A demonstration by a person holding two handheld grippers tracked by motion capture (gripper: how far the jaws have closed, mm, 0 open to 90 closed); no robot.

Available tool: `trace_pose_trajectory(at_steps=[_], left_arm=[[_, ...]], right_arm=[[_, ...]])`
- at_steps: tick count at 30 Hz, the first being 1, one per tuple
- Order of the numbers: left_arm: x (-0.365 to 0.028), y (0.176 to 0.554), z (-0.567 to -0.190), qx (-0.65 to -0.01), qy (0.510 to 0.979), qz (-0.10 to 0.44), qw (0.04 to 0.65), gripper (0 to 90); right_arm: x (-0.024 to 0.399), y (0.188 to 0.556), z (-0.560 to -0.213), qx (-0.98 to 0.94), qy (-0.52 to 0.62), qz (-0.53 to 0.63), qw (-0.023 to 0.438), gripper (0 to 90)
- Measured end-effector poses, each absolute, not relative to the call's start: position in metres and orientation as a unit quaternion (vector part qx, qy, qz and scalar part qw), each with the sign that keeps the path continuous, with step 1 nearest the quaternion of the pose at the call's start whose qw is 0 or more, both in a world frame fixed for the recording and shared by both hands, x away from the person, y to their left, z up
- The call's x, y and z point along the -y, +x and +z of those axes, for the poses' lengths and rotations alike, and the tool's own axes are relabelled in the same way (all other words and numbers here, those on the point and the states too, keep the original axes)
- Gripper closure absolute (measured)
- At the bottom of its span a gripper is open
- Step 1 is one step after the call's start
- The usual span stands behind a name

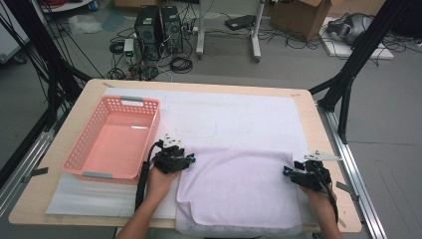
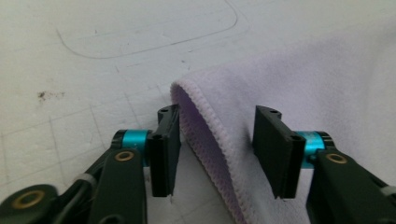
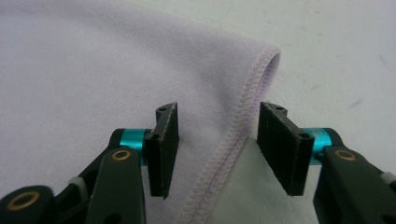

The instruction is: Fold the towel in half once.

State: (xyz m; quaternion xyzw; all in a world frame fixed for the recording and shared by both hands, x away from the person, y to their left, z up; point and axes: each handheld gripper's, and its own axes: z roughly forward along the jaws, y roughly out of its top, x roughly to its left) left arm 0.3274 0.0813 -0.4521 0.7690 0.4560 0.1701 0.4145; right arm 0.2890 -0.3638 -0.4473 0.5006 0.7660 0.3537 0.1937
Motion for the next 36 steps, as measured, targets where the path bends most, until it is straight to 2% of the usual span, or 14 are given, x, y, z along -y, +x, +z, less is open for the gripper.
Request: trace_pose_trajectory(at_steps=[2, 3, 5, 7, 9, 12, 15, 19, 26, 36], left_arm=[[-0.076, 0.324, -0.452, -0.435, 0.782, 0.187, 0.405, 60.5], [-0.074, 0.323, -0.452, -0.423, 0.788, 0.182, 0.408, 70.6], [-0.071, 0.321, -0.451, -0.419, 0.791, 0.183, 0.405, 81.9], [-0.073, 0.323, -0.452, -0.432, 0.783, 0.167, 0.416, 83.9], [-0.078, 0.325, -0.452, -0.453, 0.769, 0.146, 0.427, 84.5], [-0.075, 0.321, -0.445, -0.444, 0.753, 0.178, 0.452, 85.4], [-0.079, 0.328, -0.433, -0.459, 0.728, 0.174, 0.480, 85.6], [-0.077, 0.341, -0.420, -0.462, 0.720, 0.177, 0.487, 85.5], [-0.078, 0.379, -0.405, -0.477, 0.700, 0.185, 0.499, 85.3], [-0.085, 0.425, -0.409, -0.487, 0.687, 0.203, 0.499, 85.1]], right_arm=[[0.363, 0.289, -0.446, -0.770, 0.498, 0.353, 0.186, 59.1], [0.362, 0.288, -0.445, -0.770, 0.498, 0.356, 0.179, 65.5], [0.361, 0.287, -0.445, -0.773, 0.493, 0.367, 0.159, 78.8], [0.362, 0.288, -0.446, -0.770, 0.495, 0.375, 0.148, 81.4], [0.365, 0.288, -0.447, -0.767, 0.494, 0.384, 0.141, 82.7], [0.368, 0.288, -0.445, -0.763, 0.494, 0.389, 0.148, 83.9], [0.371, 0.292, -0.441, -0.760, 0.491, 0.399, 0.147, 84.3], [0.376, 0.305, -0.429, -0.752, 0.490, 0.414, 0.153, 84.6], [0.381, 0.342, -0.410, -0.736, 0.487, 0.433, 0.181, 84.5], [0.367, 0.399, -0.401, -0.730, 0.492, 0.423, 0.216, 84.4]])
